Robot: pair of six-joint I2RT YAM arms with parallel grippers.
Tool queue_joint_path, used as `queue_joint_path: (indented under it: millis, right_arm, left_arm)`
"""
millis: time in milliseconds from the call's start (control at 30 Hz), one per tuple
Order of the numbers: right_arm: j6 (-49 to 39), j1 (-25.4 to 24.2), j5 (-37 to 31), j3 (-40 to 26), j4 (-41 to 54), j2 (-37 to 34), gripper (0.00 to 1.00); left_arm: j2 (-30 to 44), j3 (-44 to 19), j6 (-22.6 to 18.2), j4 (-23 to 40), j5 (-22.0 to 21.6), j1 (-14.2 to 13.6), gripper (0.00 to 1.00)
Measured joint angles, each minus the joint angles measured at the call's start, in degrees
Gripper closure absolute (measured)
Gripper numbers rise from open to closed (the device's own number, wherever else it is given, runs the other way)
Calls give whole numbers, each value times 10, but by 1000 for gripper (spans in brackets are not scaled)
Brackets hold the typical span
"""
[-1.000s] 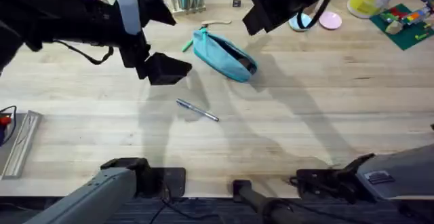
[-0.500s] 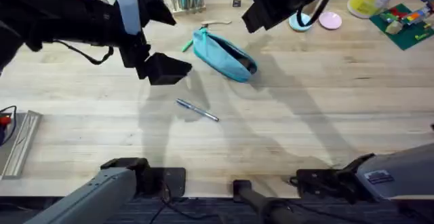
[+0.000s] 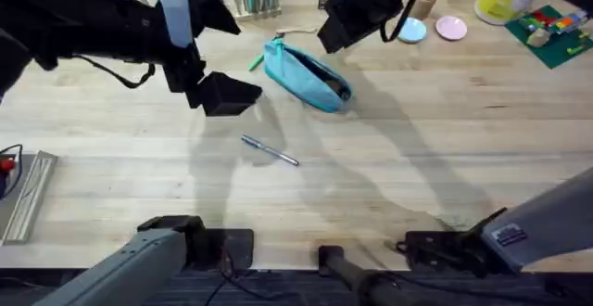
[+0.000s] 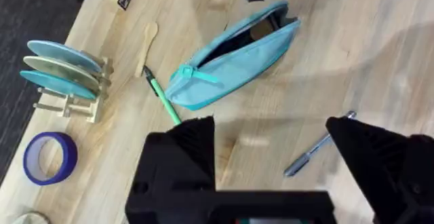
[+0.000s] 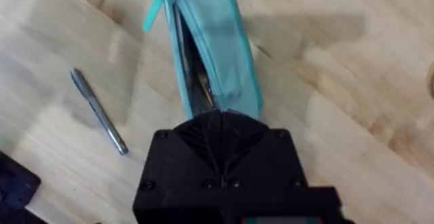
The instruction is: Unzip the bag, pick up the pens from the table one at a time and place them inside, then zip the bag closed.
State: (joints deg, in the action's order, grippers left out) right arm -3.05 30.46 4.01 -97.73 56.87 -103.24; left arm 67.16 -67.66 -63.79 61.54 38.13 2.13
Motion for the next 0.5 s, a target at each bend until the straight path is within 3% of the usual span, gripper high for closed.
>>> queue_joint_path:
  millis: [500]
  right_arm:
    - [0, 0, 51, -1, -26, -74, 972]
  left_arm:
    - [0, 0, 0, 0, 0, 0, 8]
